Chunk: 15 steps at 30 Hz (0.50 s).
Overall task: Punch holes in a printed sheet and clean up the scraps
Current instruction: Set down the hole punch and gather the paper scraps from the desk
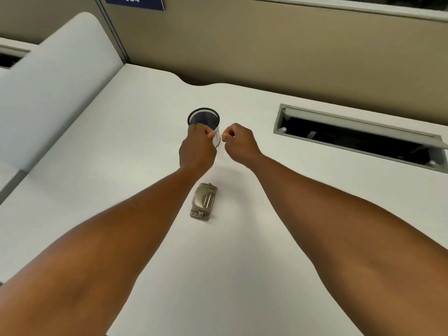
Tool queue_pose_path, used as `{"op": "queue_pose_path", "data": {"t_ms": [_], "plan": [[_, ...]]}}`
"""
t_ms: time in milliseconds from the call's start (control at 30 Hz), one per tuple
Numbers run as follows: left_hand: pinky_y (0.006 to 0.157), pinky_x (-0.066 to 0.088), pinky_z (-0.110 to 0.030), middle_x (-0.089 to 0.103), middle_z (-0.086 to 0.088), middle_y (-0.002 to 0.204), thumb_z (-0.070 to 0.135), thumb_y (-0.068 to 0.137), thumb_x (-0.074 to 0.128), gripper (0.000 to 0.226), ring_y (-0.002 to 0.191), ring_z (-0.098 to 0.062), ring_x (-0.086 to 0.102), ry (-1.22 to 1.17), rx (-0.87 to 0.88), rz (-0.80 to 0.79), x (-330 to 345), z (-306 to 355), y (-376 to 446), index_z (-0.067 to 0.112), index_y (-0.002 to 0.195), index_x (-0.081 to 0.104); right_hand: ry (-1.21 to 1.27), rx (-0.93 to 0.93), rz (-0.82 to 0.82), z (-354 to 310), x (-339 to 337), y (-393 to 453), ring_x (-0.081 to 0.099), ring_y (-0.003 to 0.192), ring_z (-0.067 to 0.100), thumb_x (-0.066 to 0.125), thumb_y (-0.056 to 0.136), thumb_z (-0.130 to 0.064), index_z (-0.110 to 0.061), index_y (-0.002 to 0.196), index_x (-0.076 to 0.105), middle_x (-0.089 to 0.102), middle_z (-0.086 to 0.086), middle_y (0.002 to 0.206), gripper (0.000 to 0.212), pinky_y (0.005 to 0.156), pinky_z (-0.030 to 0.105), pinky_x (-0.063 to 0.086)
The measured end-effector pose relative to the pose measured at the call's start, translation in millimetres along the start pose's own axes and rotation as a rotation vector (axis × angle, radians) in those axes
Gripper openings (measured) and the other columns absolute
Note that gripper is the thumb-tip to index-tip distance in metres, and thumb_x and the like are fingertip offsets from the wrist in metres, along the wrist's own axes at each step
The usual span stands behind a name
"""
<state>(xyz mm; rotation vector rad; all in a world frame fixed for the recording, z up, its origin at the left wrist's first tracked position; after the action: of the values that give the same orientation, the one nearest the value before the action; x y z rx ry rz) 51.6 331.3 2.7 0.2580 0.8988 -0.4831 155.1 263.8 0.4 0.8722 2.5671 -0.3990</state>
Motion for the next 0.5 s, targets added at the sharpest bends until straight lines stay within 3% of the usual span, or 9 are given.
{"op": "queue_pose_path", "data": {"t_ms": [233, 500], "plan": [[0.071, 0.048, -0.034, 0.059, -0.005, 0.112, 0.027, 0.1, 0.046, 0.017, 0.083, -0.021, 0.055, 0.06, 0.03, 0.067, -12.5, -9.1, 51.8, 0.017, 0.105, 0.058, -0.045, -0.106, 0.021, -27.1, 11.0, 40.4, 0.054, 0.078, 0.019, 0.049, 0.089, -0.006, -0.011, 0.081, 0.057, 0.063, 0.009, 0.087, 0.012, 0.06, 0.019, 0.041], [0.066, 0.043, -0.028, 0.071, 0.006, 0.097, 0.039, 0.089, 0.065, 0.01, 0.085, -0.017, 0.062, 0.089, 0.029, 0.039, -25.3, -17.3, 83.2, 0.029, 0.089, 0.067, -0.21, -0.103, -0.021, -35.3, 22.1, 76.2, 0.063, 0.086, 0.026, 0.054, 0.085, -0.007, -0.01, 0.086, 0.072, 0.07, 0.01, 0.09, 0.019, 0.077, 0.038, 0.056]]}}
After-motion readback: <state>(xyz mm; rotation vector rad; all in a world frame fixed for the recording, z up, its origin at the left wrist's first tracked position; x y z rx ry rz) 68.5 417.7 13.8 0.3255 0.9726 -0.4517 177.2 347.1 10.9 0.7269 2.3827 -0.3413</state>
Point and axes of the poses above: each hand's wrist, its own y-axis towards the middle knuckle, its own x-axis out of the palm, z = x × y, the point moved 1 cm from there along y, towards the middle knuckle
